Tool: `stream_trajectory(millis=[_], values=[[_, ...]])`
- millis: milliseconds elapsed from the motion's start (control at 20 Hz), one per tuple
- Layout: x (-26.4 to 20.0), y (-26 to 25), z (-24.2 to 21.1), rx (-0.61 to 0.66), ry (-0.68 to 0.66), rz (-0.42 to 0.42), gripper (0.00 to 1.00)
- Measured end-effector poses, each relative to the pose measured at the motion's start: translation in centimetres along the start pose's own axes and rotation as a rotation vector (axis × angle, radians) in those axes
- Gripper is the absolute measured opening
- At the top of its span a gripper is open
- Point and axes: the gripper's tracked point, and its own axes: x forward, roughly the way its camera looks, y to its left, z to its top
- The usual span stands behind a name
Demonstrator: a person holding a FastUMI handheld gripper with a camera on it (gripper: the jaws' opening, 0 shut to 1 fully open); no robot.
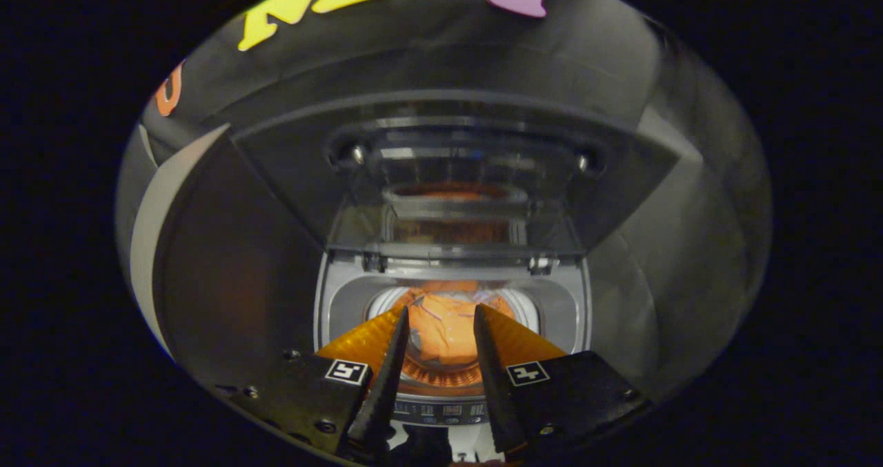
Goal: Put the clothes into the washing machine and then close the washing machine lid.
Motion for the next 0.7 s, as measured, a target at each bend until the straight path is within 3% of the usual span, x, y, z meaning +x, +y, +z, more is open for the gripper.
stream_trajectory(millis=[150,300,700], values=[[-3.3,-0.6,3.2,-0.021,-0.092,-0.02,0.59],[-6.2,-0.2,6.1,-0.031,-0.142,0.014,0.61],[-6.9,0.4,13.8,-0.043,-0.232,-0.016,0.69]])
